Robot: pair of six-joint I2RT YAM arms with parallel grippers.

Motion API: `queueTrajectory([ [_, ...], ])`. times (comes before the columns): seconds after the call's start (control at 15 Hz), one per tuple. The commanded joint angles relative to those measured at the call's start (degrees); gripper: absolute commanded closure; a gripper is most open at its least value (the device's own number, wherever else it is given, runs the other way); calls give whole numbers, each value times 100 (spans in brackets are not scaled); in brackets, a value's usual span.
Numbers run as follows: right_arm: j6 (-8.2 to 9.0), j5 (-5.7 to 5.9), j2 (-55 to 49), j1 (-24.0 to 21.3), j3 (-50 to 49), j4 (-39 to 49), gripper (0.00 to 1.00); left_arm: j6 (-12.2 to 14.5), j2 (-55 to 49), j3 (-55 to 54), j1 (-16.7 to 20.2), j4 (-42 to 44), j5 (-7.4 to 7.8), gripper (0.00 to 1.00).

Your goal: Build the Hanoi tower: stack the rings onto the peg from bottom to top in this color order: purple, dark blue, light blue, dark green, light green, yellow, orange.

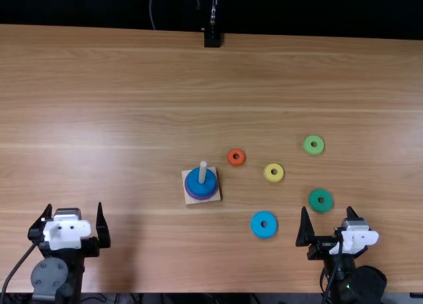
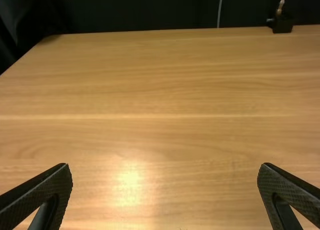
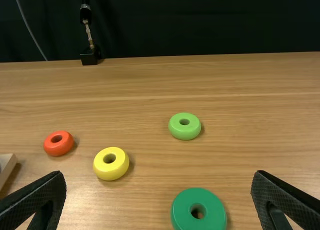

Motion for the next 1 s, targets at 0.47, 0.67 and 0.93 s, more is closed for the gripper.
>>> queueTrajectory([
  [0.47, 11, 21, -73, -43, -339, -425, 0, 16, -687, -904, 89, -28, 255, 0],
  [0.67, 11, 21, -73, -43, -339, -425, 0, 58, -687, -904, 98, -513, 244, 0],
  [0.93, 11, 21, -73, -43, -339, -425, 0, 58, -687, -904, 195, -808, 244, 0],
])
